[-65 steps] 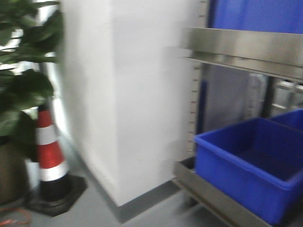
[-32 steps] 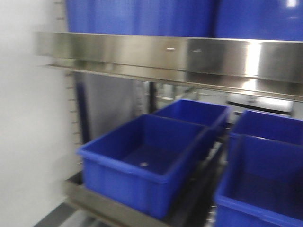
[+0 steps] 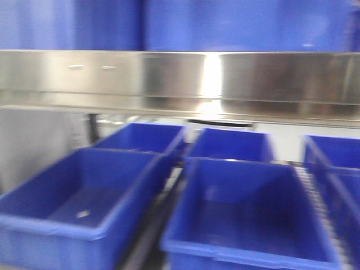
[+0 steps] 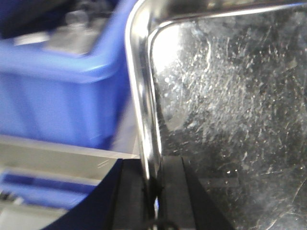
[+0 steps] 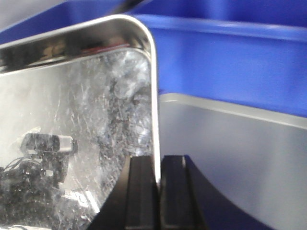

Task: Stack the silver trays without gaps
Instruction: 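Turn the base toward the second rack of blue bins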

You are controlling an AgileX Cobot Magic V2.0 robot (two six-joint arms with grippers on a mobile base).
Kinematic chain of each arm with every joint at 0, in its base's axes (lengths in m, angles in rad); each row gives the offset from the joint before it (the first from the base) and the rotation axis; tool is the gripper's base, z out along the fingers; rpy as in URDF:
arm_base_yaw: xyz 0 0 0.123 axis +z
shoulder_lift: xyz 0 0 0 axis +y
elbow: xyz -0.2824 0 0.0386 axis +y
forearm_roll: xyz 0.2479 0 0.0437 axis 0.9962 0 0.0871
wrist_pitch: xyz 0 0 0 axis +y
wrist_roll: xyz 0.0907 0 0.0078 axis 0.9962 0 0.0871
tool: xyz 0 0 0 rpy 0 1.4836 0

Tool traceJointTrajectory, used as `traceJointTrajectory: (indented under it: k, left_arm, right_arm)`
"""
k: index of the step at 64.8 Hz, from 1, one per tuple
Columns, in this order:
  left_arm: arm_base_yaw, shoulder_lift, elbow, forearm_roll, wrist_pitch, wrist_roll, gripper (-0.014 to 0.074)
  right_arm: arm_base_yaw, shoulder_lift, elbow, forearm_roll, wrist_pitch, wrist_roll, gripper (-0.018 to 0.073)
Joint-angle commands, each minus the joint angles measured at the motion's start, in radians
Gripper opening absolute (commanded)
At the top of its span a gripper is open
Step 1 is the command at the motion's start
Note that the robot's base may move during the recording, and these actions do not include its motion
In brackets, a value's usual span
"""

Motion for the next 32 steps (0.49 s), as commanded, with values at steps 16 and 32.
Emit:
traceJointTrajectory:
  k: [16,32]
  left_arm:
    - [-0.007,0.001,-0.003,0.004,-0.013,0.029,-0.0016]
    - [-0.007,0.001,-0.003,0.004,-0.013,0.029,-0.0016]
  right_arm:
    - [0.003,-0.015,-0.009,0.006,-0.093,-0.004,-0.0077]
    - [0.003,-0.015,-0.009,0.006,-0.093,-0.004,-0.0077]
